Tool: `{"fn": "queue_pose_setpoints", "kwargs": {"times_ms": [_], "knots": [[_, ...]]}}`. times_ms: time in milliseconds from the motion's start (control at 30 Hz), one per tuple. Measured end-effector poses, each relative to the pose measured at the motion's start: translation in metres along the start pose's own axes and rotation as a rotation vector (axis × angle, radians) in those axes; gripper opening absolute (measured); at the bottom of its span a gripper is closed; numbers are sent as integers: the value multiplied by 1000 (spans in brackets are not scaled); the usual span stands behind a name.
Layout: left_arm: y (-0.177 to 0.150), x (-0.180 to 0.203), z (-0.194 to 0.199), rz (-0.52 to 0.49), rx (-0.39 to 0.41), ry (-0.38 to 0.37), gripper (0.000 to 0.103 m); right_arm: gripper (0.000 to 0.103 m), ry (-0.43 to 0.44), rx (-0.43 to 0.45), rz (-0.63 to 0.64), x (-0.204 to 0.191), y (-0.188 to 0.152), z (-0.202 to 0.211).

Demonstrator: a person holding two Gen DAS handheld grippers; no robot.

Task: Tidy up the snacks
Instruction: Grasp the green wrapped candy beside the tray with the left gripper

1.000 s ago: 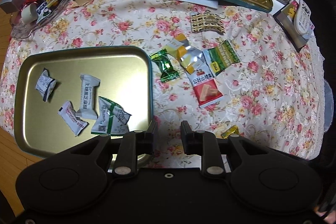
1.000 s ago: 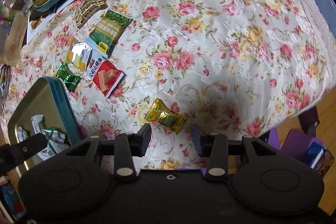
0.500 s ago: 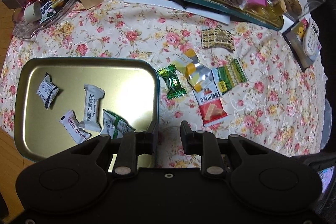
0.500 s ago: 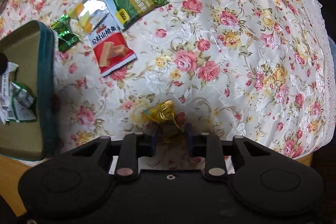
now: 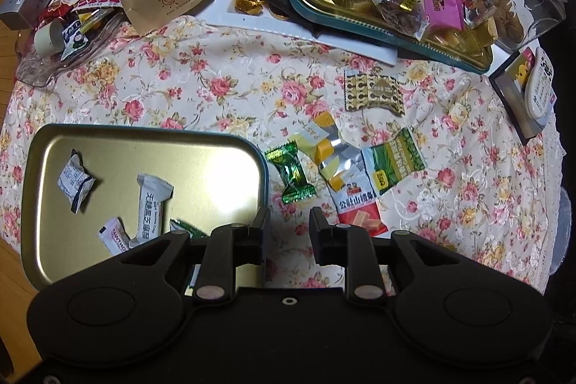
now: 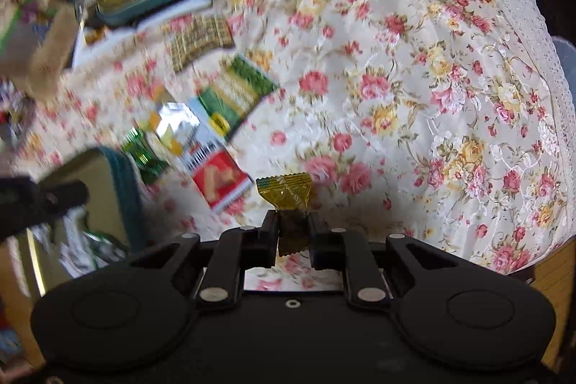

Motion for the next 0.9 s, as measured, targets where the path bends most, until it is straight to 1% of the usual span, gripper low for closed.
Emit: {"fn": "queue_pose_setpoints", "kwargs": {"times_ms": [100,233,367,500,600,700,767,900], "knots": [[5,2,0,14,15,-20,32,18,54,25,-59,-1,13,17],[12,8,-3,20,31,-50,32,18,99,53,-98,-7,24,35],[17,12,-13,-7,53,-22,32,18,116,80,-117,-11,33,43],[16,14,-29,-14,46,-12,32,18,128,101,-131,-12,40,50],[7,12,-49,2,3,14,32,18,148,107,-127,-14,43,53],[0,15,-61,-1,-41,-9,32,18,142,110,-134,-14,46,52],[0,16,-63,6,-33,-5,32,18,139,110,-133,-14,48,50],[8,16,-64,9,17,30,32,18,152,109,-118,-18,50,50]]}}
Point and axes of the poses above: each gripper's, at about its wrist camera, not at the fingertips, and z roughly against the way its jaws point, x to its right, y to its top, the point moved 10 cm from there along -z, roughly the way its jaws point, and after that the axes turned 9 degrees about z, right-handed, at the moved point
